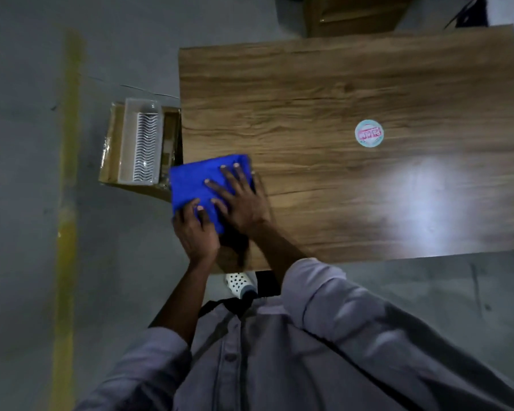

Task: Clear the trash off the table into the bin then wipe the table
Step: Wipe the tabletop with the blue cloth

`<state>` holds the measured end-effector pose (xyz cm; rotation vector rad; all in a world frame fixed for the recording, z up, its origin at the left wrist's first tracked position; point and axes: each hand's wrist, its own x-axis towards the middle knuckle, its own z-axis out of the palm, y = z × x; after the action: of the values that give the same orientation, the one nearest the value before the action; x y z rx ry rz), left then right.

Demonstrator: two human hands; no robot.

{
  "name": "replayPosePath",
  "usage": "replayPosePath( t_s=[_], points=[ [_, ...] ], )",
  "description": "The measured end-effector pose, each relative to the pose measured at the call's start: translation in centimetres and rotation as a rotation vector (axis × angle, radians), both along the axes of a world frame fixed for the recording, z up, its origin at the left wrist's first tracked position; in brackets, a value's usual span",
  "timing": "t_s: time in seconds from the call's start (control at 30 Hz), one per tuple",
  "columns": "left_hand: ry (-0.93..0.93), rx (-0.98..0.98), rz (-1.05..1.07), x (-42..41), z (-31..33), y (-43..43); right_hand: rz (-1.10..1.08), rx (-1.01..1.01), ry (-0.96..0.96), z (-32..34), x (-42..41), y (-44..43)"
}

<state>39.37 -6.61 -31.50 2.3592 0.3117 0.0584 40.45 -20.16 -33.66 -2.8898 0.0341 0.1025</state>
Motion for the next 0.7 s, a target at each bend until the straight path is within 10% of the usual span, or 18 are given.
replayPosePath(
  t_s=[0.27, 0.4, 0.5, 0.7],
  points=[
    [-0.063, 0.055, -0.37, 3.1, -0.7, -4.3, -0.915, 0.013, 0.192, 1.2, -2.1, -23.8],
    [-0.1, -0.009, -0.253, 5.6, 0.2, -6.2, -1.346, 0.086, -0.089, 6.9, 1.9, -25.5],
    [-0.125, -0.094, -0.108, 8.0, 0.9, -7.7, -0.892, 0.212, -0.213, 8.7, 7.5, -15.6],
    [-0.055, -0.034, 0.102, 12.1, -0.3, -7.2, 0.041, 0.064, 0.226, 3.9, 13.2, -3.9]
  ],
)
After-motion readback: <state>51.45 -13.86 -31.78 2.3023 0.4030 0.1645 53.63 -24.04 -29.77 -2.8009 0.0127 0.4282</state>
